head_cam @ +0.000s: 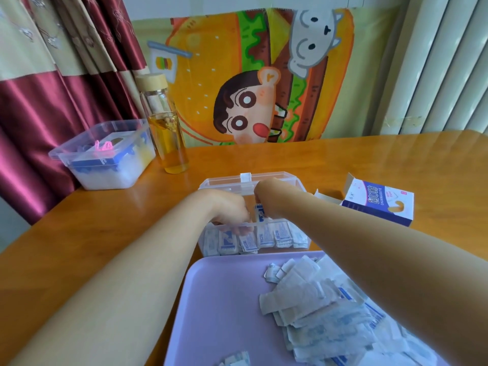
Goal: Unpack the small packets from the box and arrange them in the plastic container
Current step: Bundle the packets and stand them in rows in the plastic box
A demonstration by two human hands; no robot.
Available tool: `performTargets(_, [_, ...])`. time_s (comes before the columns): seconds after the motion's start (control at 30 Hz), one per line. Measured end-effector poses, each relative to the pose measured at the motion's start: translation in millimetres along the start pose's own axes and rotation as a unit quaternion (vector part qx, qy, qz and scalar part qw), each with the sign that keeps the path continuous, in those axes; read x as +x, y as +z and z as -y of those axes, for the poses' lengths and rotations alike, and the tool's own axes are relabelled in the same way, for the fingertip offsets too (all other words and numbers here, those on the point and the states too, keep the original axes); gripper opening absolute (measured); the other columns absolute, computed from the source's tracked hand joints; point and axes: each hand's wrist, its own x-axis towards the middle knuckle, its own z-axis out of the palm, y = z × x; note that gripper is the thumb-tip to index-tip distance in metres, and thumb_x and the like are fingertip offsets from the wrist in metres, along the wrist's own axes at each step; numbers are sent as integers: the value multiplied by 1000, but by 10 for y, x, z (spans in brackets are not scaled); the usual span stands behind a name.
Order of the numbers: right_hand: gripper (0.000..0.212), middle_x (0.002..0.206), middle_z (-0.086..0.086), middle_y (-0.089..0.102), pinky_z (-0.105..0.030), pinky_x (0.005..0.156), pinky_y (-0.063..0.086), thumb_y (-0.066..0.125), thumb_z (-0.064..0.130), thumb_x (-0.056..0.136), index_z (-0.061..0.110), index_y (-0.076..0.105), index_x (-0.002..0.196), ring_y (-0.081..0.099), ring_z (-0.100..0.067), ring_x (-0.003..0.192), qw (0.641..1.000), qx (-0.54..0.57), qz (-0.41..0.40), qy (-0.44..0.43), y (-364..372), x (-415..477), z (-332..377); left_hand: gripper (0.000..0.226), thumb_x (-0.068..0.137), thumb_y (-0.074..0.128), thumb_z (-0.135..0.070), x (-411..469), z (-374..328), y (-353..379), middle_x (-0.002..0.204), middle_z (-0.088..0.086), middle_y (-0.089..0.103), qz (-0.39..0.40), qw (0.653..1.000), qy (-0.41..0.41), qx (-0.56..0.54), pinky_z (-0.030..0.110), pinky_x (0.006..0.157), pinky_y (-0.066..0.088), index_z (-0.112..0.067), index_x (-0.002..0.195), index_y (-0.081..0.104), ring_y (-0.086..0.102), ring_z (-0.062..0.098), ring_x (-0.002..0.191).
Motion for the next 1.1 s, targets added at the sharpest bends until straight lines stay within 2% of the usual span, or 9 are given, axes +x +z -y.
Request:
performTargets(0.13, [20,88,-6,52,-29,72,44,61,9,88,5,60,107,51,-23,81,1000,1,8,-11,13,30,13,26,93,55,-21,24,15,18,107,4,64,-15,1000,0,11,27,80,52,-11,114,67,60,16,94])
performTargets(0.27, [18,69,-3,44,-30,71,43,61,14,89,3,61,103,50,-24,74,1000,-8,17,-23,25,42,23,28,93,56,-25,22,6,29,111,4,62,-31,999,2,41,21,69,51,-13,117,65,59,16,92])
performTargets(0.37, [10,66,-3,40,-30,69,43,60,13,88,5,57,82,42,-17,57,1000,-16,-8,-15,29,23,34,30,94,55,-27,15,-14,29,117,5,61,-34,998,4,57,23,73,50,-13,120,63,59,18,97])
performTargets(0.47, [33,65,-3,39,-29,65,42,60,8,87,11,39,62,38,-16,55,999,-20,-36,-3,37,6,27,31,95,54,-27,-6,-21,30,120,4,61,-39,997,4,60,23,74,48,-14,122,62,58,17,98])
performTargets(0.6, [9,68,-2,36,-28,65,41,61,9,88,11,52,85,48,-20,67,999,-26,-42,-2,11,-21,27,31,94,55,-28,-9,-10,28,120,3,61,-36,998,5,52,26,81,50,-16,122,63,59,19,103])
performTargets(0.73, [20,75,-2,49,-28,66,44,67,13,85,8,62,103,54,-23,80,999,-23,-41,-24,-34,-42,11,29,93,55,-28,-8,-8,25,117,4,62,-41,998,13,55,27,79,50,-18,119,62,60,18,97])
performTargets(0.83, [22,105,-5,66,-30,81,51,59,13,89,7,67,108,61,-22,94,998,-13,-10,-59,-45,-40,-2,27,92,56,-28,-19,-1,16,114,4,63,-48,997,14,66,27,76,48,-18,116,64,60,19,98])
performTargets(0.97, [29,121,-10,62,-35,98,45,49,14,94,6,64,118,57,-28,110,993,-3,62,-104,-39,-72,1,28,91,57,-28,-12,1,23,113,3,64,-52,996,6,76,29,81,50,-17,116,65,60,20,98])
performTargets(1.1, [29,120,-11,63,-30,78,49,48,11,94,6,65,118,59,-24,92,994,-7,42,-101,-120,-91,-52,20,92,51,-20,-84,-2,-8,90,4,58,-95,995,11,-1,29,69,40,-13,97,70,47,19,77])
